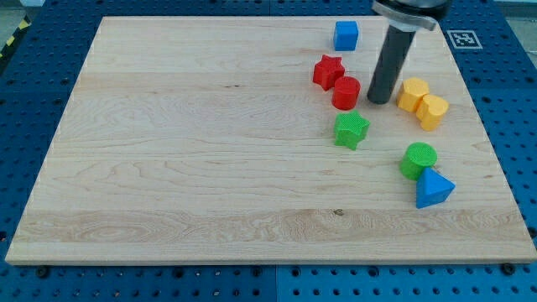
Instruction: Push the red circle towards the center left
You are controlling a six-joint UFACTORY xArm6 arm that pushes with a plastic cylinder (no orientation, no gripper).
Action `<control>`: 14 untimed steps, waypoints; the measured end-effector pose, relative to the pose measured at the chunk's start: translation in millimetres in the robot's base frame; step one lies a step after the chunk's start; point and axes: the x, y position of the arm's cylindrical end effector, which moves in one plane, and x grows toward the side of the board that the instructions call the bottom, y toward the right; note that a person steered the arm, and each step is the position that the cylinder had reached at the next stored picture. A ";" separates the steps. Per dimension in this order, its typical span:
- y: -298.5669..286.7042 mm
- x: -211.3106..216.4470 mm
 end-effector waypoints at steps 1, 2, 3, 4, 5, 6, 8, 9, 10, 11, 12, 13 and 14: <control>-27.4 0.0; -27.4 0.0; -37.8 0.0; -74.0 0.5; -108.7 0.4; -118.6 -4.3; -134.8 -19.3; -165.5 -19.3; -192.1 -20.0; -196.9 -35.5; -218.8 -39.6; -255.2 -39.5; -297.5 -39.5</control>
